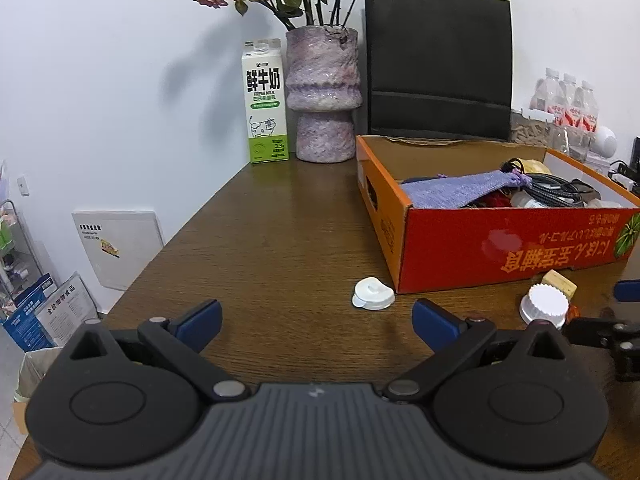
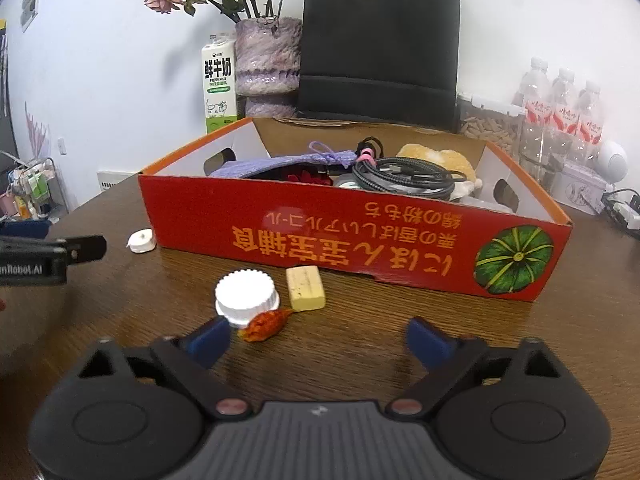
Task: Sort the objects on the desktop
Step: 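Grasp the small orange item with the right tool while the left tool approaches the white cap, then grasp the flat white cap with the left tool while the right tool holds the orange item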
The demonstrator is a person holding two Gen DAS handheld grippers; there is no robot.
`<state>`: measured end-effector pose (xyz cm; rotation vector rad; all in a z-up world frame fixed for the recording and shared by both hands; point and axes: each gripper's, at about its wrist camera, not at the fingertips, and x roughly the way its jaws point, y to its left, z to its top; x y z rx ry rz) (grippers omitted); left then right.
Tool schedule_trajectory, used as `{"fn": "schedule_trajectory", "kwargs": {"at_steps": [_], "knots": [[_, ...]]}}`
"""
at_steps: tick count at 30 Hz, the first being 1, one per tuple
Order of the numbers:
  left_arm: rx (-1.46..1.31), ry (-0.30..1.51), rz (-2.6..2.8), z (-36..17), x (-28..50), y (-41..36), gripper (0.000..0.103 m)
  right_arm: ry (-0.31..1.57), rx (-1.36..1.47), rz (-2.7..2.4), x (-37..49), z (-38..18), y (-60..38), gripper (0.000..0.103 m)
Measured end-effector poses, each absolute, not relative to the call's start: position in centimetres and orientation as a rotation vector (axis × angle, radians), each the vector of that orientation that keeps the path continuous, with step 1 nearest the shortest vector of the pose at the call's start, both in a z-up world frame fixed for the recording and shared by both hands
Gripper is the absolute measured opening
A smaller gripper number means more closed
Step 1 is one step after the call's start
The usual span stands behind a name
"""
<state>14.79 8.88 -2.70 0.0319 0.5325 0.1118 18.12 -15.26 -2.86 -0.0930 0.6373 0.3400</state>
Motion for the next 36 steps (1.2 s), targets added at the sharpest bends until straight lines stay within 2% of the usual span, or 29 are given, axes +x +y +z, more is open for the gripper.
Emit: {"fn": "schedule_trajectory", "kwargs": {"at_steps": [1,3,14,24,26,29,30,32,33,36], "knots": [[0.034,0.534,0.111,-2.7,14.8,8.9,0.103,0.644,-0.091,0.347,18.2,-2.9,-15.1,0.08],[0.033,0.536,0.111,-2.8,14.8,8.9,0.103,0.65,-0.094,0.36,18.1,-3.0,-15.0,0.062],[0.016,0.566,0.115,-3.0,15.2,9.2,0.103,0.647,-0.068,0.361,18.4,-2.8,-16.7,0.009],[-0.006,0.613,0.08,-3.5,17.6,9.0,0.101,0.651,-0.042,0.339,19.3,-2.8,-18.5,0.007],[0.015,0.62,0.066,-3.5,18.4,8.5,0.095,0.65,-0.04,0.331,19.4,-2.9,-18.7,0.007],[0.02,0.641,0.051,-3.8,19.7,7.9,0.078,0.647,-0.043,0.325,19.4,-2.9,-18.7,0.007],[0.013,0.653,0.049,-3.9,20.2,7.9,0.066,0.646,-0.044,0.324,19.4,-2.9,-18.6,0.007],[-0.008,0.653,0.03,-3.9,20.7,8.0,0.053,0.644,-0.047,0.322,19.4,-3.0,-18.6,0.007],[-0.002,0.646,0.014,-3.9,20.7,8.0,0.029,0.643,-0.048,0.321,19.4,-3.0,-18.6,0.007],[0.018,0.644,-0.013,-3.9,20.3,7.5,0.028,0.642,-0.05,0.321,19.4,-3.0,-18.6,0.007]]}}
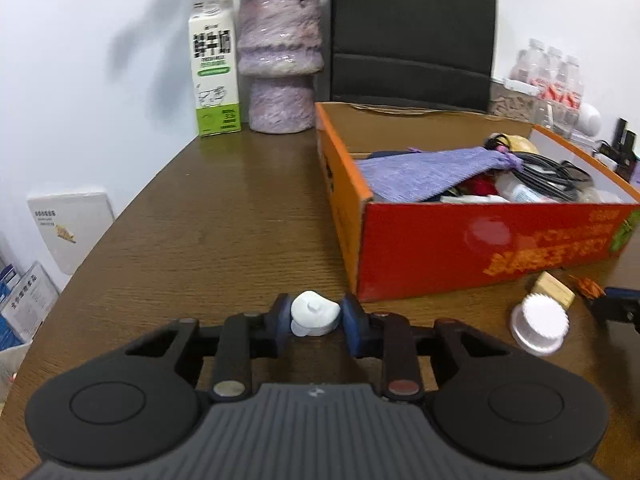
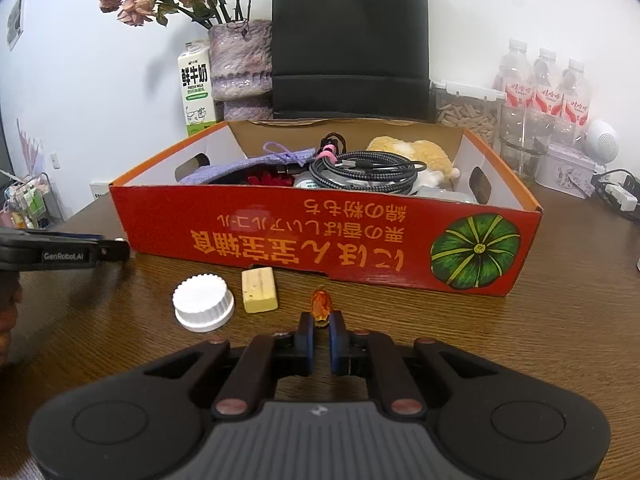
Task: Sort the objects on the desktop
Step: 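Grasp the flat white cap with the left tool while the right tool holds the orange item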
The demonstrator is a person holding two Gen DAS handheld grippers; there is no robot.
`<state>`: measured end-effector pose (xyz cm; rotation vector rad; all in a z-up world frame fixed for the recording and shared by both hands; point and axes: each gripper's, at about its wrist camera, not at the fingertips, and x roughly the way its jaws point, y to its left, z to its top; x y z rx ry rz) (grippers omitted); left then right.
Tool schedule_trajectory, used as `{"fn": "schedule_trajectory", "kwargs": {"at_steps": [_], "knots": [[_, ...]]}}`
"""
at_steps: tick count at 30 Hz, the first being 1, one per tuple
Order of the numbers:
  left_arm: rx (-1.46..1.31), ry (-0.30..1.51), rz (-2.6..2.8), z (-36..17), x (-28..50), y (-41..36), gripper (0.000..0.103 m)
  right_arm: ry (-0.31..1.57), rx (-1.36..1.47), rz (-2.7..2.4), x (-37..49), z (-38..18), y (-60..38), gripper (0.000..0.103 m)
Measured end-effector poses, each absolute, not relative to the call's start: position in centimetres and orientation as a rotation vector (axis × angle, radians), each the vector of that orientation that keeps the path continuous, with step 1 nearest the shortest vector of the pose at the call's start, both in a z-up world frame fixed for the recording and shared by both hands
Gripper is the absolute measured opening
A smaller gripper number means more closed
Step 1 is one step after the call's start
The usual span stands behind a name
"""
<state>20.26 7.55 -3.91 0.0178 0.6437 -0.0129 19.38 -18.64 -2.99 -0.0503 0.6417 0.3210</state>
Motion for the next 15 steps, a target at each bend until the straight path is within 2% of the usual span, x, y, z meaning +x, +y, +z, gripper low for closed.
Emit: {"fn": "schedule_trajectory", "kwargs": {"at_steps": [15], "knots": [[0.033,0.55,0.042,-3.0,18.1,6.6,0.028,0.618,-0.055,0.327,18.9,-2.6,-18.2,0.007]]}}
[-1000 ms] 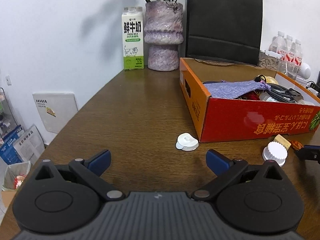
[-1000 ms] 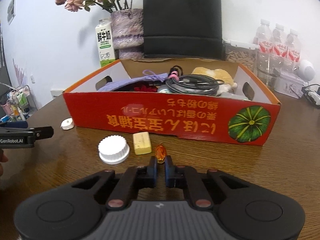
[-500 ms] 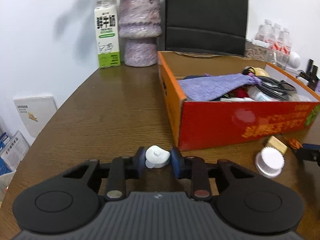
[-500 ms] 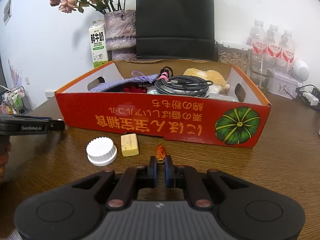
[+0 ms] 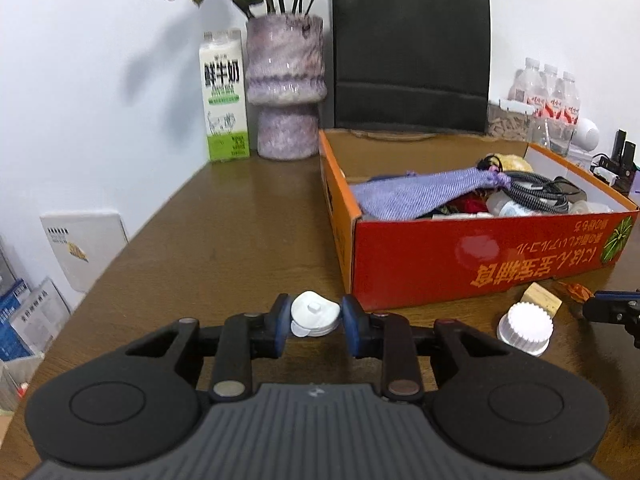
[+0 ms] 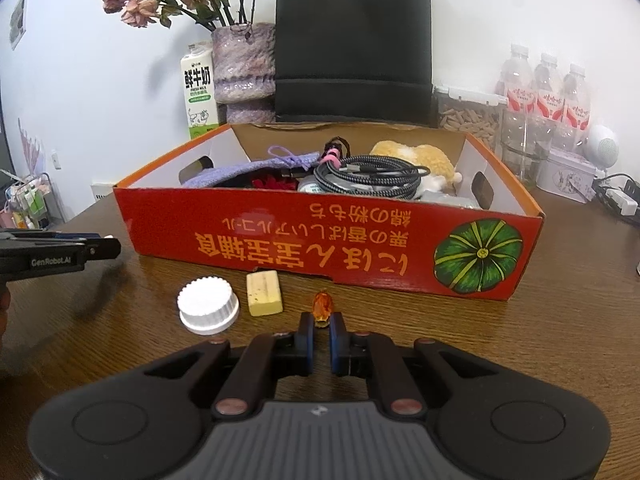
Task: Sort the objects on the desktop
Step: 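Grasp the flat white cap with the left tool while the right tool holds the orange item, then carry the white cap and orange item over the box with both tools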
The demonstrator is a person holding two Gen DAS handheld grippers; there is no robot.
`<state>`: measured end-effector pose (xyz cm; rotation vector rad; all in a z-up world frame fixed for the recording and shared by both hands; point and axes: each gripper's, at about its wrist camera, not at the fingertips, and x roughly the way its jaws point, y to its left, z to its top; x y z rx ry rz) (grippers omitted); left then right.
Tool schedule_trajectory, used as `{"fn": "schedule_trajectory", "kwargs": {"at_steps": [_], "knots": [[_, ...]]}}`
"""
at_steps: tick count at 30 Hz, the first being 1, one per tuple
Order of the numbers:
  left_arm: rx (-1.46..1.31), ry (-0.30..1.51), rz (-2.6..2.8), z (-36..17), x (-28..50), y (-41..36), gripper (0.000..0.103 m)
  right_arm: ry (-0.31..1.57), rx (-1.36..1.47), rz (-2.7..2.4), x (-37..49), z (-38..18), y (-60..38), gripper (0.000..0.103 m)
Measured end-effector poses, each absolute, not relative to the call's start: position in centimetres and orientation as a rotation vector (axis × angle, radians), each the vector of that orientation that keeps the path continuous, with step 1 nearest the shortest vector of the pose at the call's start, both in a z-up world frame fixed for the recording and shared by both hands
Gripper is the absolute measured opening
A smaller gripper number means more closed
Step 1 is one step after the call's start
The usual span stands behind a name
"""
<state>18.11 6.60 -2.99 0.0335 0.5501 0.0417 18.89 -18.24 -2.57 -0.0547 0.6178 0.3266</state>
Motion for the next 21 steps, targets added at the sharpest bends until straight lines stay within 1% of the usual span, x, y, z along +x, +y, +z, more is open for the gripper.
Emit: {"fn": "schedule_trajectory", "kwargs": {"at_steps": [15,21], "knots": [[-0.002,0.47,0.06,-1.8,15.4,3.3,0.028,0.489,-0.028,0.346,16.4,0.4,-18.3,0.007],[-0.023,0.422,0.041,-0.5,14.9,1.8,0.028,0.433,-0.006,0.353,15.7,1.7,-18.8,0.007]]}}
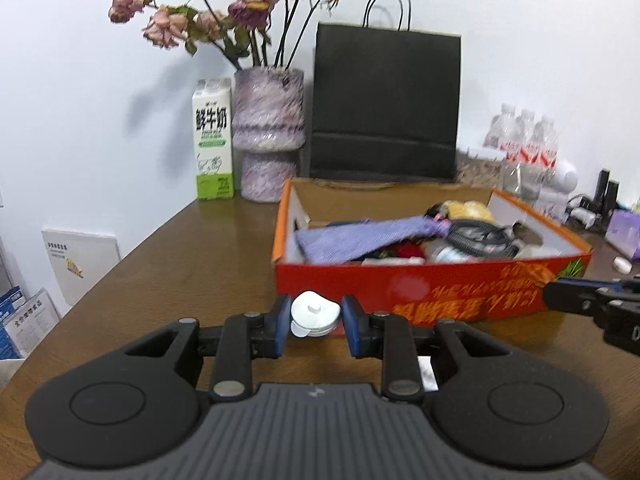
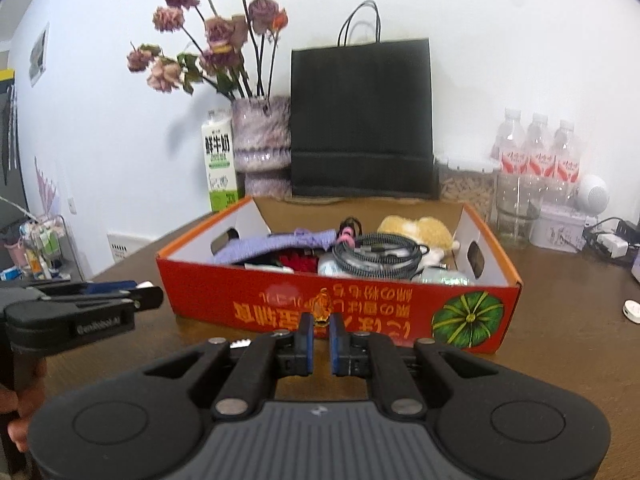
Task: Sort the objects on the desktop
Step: 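Carry the white cap and orange item over the box with both tools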
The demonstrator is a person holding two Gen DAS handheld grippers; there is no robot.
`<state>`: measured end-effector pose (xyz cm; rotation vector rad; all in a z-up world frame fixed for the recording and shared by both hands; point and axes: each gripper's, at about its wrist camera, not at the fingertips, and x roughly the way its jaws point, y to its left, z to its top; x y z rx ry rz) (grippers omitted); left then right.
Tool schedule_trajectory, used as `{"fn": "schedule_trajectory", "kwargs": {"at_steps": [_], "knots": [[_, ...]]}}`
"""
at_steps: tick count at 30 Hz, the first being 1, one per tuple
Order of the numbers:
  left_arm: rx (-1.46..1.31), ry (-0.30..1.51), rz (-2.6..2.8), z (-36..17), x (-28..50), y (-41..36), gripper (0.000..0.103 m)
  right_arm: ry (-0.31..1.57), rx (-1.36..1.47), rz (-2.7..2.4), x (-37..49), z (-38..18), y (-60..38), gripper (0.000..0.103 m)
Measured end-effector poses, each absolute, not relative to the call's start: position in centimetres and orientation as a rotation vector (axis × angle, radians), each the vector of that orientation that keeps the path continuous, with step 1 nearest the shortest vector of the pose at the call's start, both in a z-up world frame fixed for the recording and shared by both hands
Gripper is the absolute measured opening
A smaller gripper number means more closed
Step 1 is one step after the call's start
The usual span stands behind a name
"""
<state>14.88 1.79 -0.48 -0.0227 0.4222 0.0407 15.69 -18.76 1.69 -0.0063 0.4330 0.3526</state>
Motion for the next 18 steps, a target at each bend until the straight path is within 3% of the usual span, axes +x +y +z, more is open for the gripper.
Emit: {"fn": "schedule_trajectory", "kwargs": {"at_steps": [18], "knots": [[-0.037,0.352,-0.002,2.6,20.8,-2.0,0.029,0.316,0.004,0.329,20.8,4.6,-18.1,0.007]]}}
